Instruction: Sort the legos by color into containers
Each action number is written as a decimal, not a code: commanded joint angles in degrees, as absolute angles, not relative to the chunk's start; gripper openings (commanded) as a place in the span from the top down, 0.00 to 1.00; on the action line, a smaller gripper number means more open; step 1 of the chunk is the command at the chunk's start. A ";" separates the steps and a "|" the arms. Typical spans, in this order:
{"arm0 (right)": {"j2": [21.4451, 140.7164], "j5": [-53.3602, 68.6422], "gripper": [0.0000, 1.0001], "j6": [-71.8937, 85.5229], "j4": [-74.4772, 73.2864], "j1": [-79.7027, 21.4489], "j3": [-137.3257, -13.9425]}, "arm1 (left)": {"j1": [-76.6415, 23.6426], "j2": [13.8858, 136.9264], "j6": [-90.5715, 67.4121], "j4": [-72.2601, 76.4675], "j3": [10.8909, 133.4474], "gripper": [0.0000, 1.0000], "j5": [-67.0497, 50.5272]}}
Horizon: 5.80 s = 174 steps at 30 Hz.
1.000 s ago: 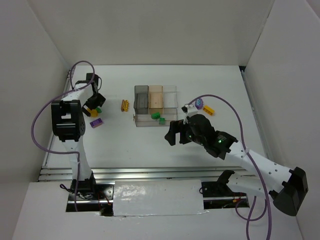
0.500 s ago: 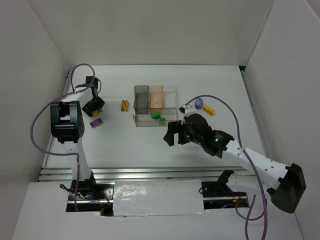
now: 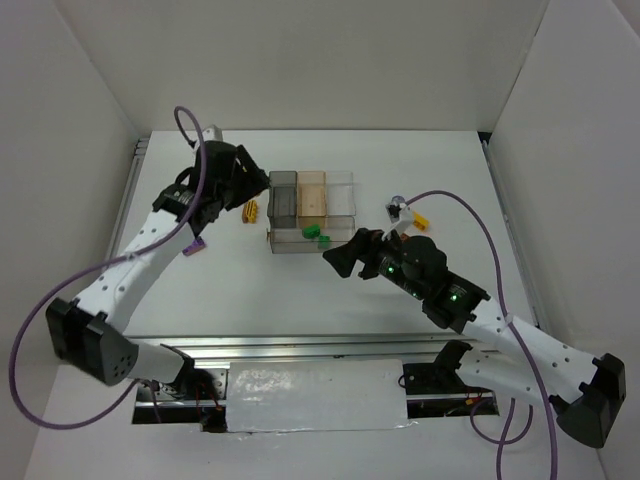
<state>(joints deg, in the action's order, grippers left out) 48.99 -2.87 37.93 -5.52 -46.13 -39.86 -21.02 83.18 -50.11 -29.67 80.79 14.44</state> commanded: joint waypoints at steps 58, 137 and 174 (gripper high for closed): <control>61.09 -45.09 1.00 16.61 53.69 -66.53 -32.70 | -57.92 70.49 -78.23 -23.47 72.86 0.45 21.10; 37.71 38.41 0.44 37.97 26.64 -42.10 -39.64 | -49.13 57.83 -31.38 3.43 64.07 1.00 -34.19; 45.70 46.15 0.53 15.65 -18.28 -40.08 -58.19 | -47.90 61.08 -15.64 -7.21 65.74 1.00 -43.15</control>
<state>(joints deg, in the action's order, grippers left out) 47.03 45.28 16.62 -17.54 -40.23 -57.76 -47.72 60.71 -17.34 -8.99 63.99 -42.96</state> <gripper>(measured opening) 0.488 0.480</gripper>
